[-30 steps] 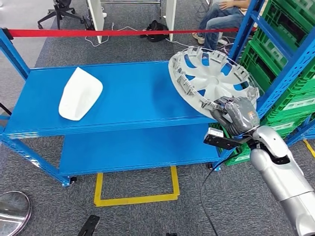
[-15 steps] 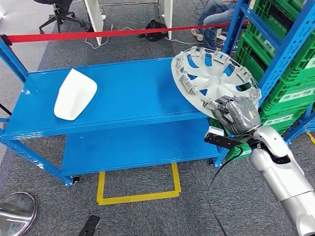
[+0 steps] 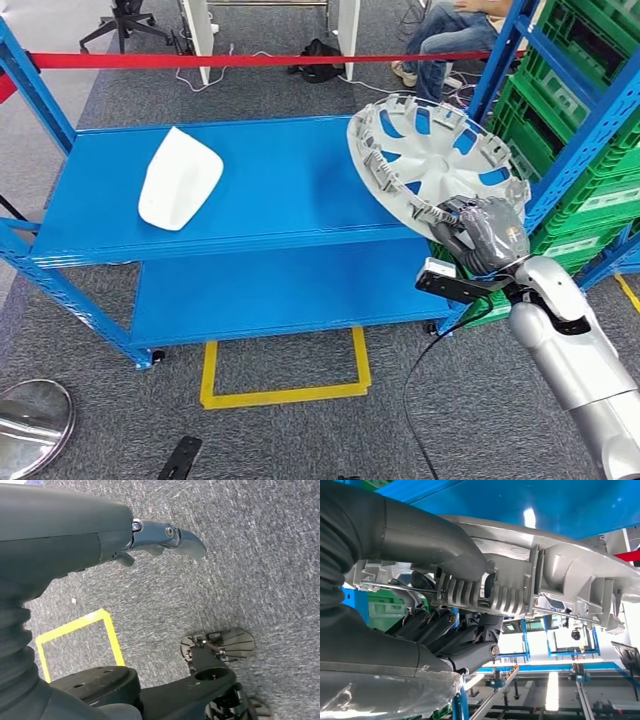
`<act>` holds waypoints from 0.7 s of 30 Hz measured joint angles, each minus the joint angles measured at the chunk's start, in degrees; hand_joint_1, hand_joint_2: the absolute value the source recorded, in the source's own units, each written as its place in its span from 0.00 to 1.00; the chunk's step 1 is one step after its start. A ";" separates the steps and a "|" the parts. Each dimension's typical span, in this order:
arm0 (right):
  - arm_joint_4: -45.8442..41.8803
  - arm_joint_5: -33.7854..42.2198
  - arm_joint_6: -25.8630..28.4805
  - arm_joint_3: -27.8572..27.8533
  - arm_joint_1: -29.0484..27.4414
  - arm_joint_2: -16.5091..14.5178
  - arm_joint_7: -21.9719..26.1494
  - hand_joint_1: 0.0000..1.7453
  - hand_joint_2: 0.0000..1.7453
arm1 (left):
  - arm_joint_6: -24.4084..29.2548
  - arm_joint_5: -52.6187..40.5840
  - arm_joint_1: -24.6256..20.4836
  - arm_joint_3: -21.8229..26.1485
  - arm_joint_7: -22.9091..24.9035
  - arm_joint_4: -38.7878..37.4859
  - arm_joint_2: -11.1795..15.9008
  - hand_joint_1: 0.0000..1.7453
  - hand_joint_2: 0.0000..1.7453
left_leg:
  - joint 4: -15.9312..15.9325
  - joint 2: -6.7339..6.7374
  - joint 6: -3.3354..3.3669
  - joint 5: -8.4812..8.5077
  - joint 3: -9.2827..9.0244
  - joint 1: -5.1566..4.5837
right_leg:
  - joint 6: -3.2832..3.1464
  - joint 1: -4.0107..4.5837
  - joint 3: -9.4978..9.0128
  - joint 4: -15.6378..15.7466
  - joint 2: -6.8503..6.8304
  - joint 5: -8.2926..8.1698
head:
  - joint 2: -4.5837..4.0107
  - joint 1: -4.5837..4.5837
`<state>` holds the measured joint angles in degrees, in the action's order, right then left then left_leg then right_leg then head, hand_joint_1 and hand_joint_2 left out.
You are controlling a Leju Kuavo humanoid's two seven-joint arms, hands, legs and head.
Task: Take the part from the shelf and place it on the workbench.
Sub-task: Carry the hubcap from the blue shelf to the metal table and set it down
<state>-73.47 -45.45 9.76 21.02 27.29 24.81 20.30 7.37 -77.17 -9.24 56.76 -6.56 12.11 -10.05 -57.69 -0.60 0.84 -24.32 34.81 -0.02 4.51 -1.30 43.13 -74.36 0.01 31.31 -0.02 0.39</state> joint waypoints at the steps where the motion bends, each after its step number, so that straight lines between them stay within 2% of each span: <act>1: 0.01 0.00 -0.01 0.01 -0.04 0.00 -0.01 1.00 1.00 | 0.00 -0.01 0.02 0.00 0.00 0.00 0.00 0.00 1.00 | -0.01 0.00 0.09 0.07 0.07 -0.13 | -0.14 0.10 0.21 -1.15 0.00 0.20 | 0.00 0.00; 2: 0.01 0.00 -0.01 0.01 -0.08 0.00 -0.02 1.00 1.00 | 0.00 -0.02 0.03 0.00 0.00 0.00 0.00 0.00 1.00 | -0.02 -0.01 0.14 0.12 0.10 -0.24 | -0.35 0.21 -0.71 -0.03 0.00 -0.60 | 0.00 0.00; 4: 0.01 0.01 -0.02 -0.02 -0.07 0.00 -0.03 1.00 1.00 | 0.00 -0.03 0.01 0.00 0.00 0.00 -0.01 0.00 1.00 | -0.09 -0.02 0.08 0.20 0.11 -0.35 | -0.84 0.42 -5.00 7.34 -0.06 -3.62 | 0.00 0.00; 5: 0.00 0.01 -0.02 -0.04 -0.01 -0.01 -0.02 1.00 1.00 | 0.00 -0.03 -0.02 0.00 0.00 0.00 -0.01 0.00 1.00 | -0.20 -0.03 -0.07 0.27 0.23 -0.46 | -1.04 0.57 -7.10 11.09 -0.11 -4.71 | 0.00 0.01; 6: -0.01 -0.01 -0.02 -0.07 0.04 -0.01 -0.01 1.00 1.00 | 0.00 -0.04 -0.05 0.00 0.00 0.00 0.00 0.00 1.00 | -0.28 -0.04 -0.30 0.41 0.40 -0.56 | -1.22 0.69 -8.44 13.66 -0.12 -5.30 | 0.00 0.04; 7: -0.01 -0.02 -0.02 -0.09 0.09 -0.02 -0.01 1.00 1.00 | -0.01 -0.06 -0.05 0.00 0.00 -0.01 0.01 0.00 1.00 | -0.29 -0.05 -0.59 0.58 0.59 -0.63 | -1.40 0.82 -8.96 14.84 -0.12 -5.41 | 0.00 0.07; 9: -0.01 -0.04 -0.02 -0.13 0.12 -0.02 -0.02 1.00 1.00 | -0.01 -0.10 -0.02 0.00 0.00 -0.01 0.04 0.00 1.00 | -0.14 -0.04 -1.23 0.92 0.85 -0.66 | -1.94 0.86 -8.78 15.02 0.00 -5.75 | 0.00 0.09; 11: -0.01 -0.04 -0.02 -0.21 0.15 -0.02 -0.03 1.00 1.00 | -0.01 -0.11 -0.03 -0.01 0.00 -0.01 0.08 0.00 1.00 | -1.06 -0.01 -1.92 -0.09 1.40 -0.63 | -2.64 0.61 -8.61 15.28 -0.03 -6.21 | 0.00 0.15; 12: -0.01 -0.04 -0.02 -0.26 0.17 -0.03 -0.02 1.00 1.00 | 0.00 -0.11 -0.06 -0.02 0.00 0.00 0.11 0.00 1.00 | -3.06 -0.01 -2.29 -1.58 2.29 -0.57 | -2.95 0.45 -8.50 15.42 -0.07 -6.44 | 0.00 0.21; 14: -0.01 -0.07 -0.02 -0.29 0.19 -0.04 0.00 1.00 1.00 | 0.00 -0.10 -0.09 -0.02 0.00 0.00 0.12 0.00 1.00 | -10.31 0.02 -2.95 -5.61 5.42 -0.31 | -3.20 0.36 -8.10 15.45 -0.09 -6.75 | 0.00 0.34; 15: -0.01 -0.08 -0.02 -0.28 0.16 -0.04 0.01 1.00 1.00 | 0.00 -0.09 -0.08 -0.01 0.00 0.00 0.13 0.00 1.00 | -13.82 0.03 -3.15 -7.03 6.95 -0.18 | -3.19 0.35 -7.90 15.44 -0.10 -6.88 | 0.00 0.33; 16: -0.01 -0.08 -0.02 -0.27 0.13 -0.04 0.01 1.00 1.00 | -0.01 -0.08 -0.07 -0.01 0.00 0.00 0.13 0.00 1.00 | -15.87 0.03 -3.27 -7.50 7.77 -0.09 | -3.12 0.33 -7.72 15.44 -0.09 -7.00 | 0.00 0.33; 17: -0.01 -0.08 -0.02 -0.26 0.11 -0.04 0.01 1.00 1.00 | -0.01 -0.07 -0.06 0.00 0.00 0.00 0.14 0.00 1.00 | -15.76 0.03 -3.31 -6.85 7.54 -0.04 | -3.01 0.29 -7.59 15.43 -0.08 -7.12 | 0.00 0.34; 18: -0.01 -0.08 -0.02 -0.26 0.09 -0.04 0.01 1.00 1.00 | -0.01 -0.07 -0.07 0.00 0.00 0.00 0.14 0.00 1.00 | -13.38 0.04 -3.30 -5.28 6.14 0.00 | -2.87 0.23 -7.51 15.43 -0.07 -7.23 | 0.00 0.33; 20: -0.02 -0.08 -0.01 -0.29 0.13 -0.04 0.01 1.00 1.00 | -0.01 -0.05 -0.13 0.00 0.00 0.00 0.14 0.00 1.00 | -5.78 0.01 -3.24 -1.86 1.84 0.06 | -2.47 0.20 -7.36 15.34 -0.02 -7.41 | 0.00 0.35; 21: -0.02 -0.08 -0.01 -0.32 0.20 -0.04 0.01 1.00 1.00 | -0.01 -0.03 -0.18 0.00 0.00 0.00 0.13 0.00 1.00 | -2.64 -0.02 -3.00 -1.00 0.21 0.07 | -2.19 0.27 -7.16 15.26 0.03 -7.54 | 0.00 0.33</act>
<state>-73.49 -45.53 9.76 20.70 27.48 24.76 20.31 7.35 -77.20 -9.41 56.76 -6.56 12.11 -9.93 -60.33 -0.62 -2.16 -25.32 35.02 0.06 2.33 -1.03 35.96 -59.10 0.04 23.77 -0.02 0.72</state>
